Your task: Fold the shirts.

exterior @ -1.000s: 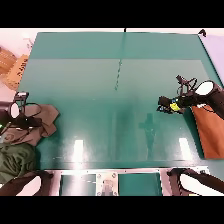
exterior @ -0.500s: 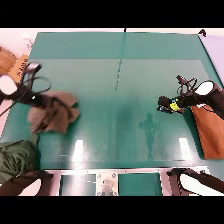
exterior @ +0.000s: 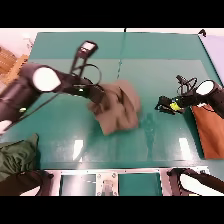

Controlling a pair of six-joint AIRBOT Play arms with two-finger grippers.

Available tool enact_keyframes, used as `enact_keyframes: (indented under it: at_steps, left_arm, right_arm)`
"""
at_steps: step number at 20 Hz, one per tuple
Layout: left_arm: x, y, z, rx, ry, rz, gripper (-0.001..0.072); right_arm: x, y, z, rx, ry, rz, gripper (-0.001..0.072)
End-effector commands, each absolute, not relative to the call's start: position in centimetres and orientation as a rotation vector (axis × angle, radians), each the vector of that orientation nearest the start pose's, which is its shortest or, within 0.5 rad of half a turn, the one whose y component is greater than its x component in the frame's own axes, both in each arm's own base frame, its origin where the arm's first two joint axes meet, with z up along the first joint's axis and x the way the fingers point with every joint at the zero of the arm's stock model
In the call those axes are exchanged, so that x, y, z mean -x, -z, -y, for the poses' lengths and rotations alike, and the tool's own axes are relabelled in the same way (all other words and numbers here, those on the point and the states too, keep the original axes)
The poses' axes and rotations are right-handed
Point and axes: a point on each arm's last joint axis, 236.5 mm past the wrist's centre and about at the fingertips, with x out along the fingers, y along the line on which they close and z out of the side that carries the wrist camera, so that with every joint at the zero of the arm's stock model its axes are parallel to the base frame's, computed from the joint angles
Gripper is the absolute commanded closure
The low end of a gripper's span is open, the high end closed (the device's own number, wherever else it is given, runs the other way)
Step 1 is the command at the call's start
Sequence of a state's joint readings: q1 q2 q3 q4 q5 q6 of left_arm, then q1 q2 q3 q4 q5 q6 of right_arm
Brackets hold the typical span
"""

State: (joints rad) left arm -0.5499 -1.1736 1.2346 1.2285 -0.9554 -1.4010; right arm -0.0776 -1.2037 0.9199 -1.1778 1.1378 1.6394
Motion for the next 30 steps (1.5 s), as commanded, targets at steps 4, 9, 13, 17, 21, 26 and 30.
enact_keyframes:
  at_steps: [4,9,13,17,21,26,30]
  left_arm:
    - [-34.6,-6.8,27.4,-0.021,0.721,-1.072,-0.0003]
    - [-35.2,-4.3,20.6,0.146,0.582,-1.249,-0.0004]
    - [-26.6,0.4,22.0,0.224,0.679,-1.561,-0.0003]
    - [-20.5,5.4,24.9,0.24,0.707,-1.675,-0.0003]
    - [-21.2,7.8,28.0,0.251,0.681,-1.528,-0.0002]
    - [-21.5,9.1,29.5,0.303,0.661,-1.517,0.0359]
    - [-22.4,8.1,29.9,0.257,0.709,-1.472,0.0684]
  right_arm:
    - [-32.5,0.4,-5.0,-0.478,-0.096,-1.429,0.0196]
    - [-31.4,3.3,-4.7,-0.468,-0.084,-1.458,0.0197]
    - [-30.9,6.6,-5.7,-0.42,-0.205,-1.538,0.0199]
    - [-31.0,8.6,-8.7,-0.486,-0.376,-1.576,0.02]
    - [-30.3,9.4,-10.5,-0.508,-0.456,-1.617,0.0201]
    - [-30.3,9.0,-12.6,-0.494,-0.525,-1.605,0.0598]
    - [-30.6,8.0,-12.9,-0.468,-0.569,-1.594,0.0696]
